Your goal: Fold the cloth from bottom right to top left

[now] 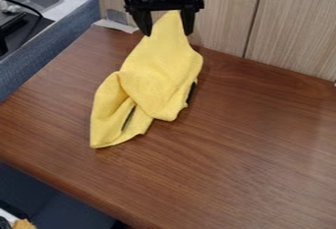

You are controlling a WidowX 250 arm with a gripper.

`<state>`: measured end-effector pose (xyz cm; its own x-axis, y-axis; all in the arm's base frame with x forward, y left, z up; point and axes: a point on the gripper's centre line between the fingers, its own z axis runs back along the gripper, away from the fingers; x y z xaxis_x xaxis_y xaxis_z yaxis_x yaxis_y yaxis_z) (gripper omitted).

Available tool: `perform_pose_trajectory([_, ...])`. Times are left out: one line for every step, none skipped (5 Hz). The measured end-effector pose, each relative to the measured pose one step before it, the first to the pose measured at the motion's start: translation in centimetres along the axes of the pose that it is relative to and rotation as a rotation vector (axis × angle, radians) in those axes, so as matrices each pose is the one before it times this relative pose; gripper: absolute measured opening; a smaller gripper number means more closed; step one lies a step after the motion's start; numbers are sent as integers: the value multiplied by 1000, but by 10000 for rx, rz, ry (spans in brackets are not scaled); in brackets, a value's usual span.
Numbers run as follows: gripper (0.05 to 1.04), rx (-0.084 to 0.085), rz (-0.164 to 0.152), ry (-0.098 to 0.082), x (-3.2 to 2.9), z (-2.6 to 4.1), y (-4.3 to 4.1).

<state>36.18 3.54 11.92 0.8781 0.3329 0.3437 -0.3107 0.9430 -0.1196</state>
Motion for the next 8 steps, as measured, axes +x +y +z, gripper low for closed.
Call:
perform_pose_trajectory([1002, 61, 127, 347, -738, -950, 176])
perform_pose_trajectory([1001, 82, 755, 720, -3328, -739, -73])
perform_pose_trajectory([1001, 194, 702, 45, -2662, 433, -201])
perform_pose_trajectory([1001, 594, 974, 80, -2471, 670, 435])
perform_pose_trajectory([1001, 536, 927, -244, -1783, 944, 1297])
perform_pose_trajectory([1001, 476, -19, -181, -499, -1315, 2183])
perform_pose_trajectory([1001, -61, -171, 64, 531, -1866, 643])
perform_pose_trajectory([1001, 164, -273, 248, 587, -1785, 1027])
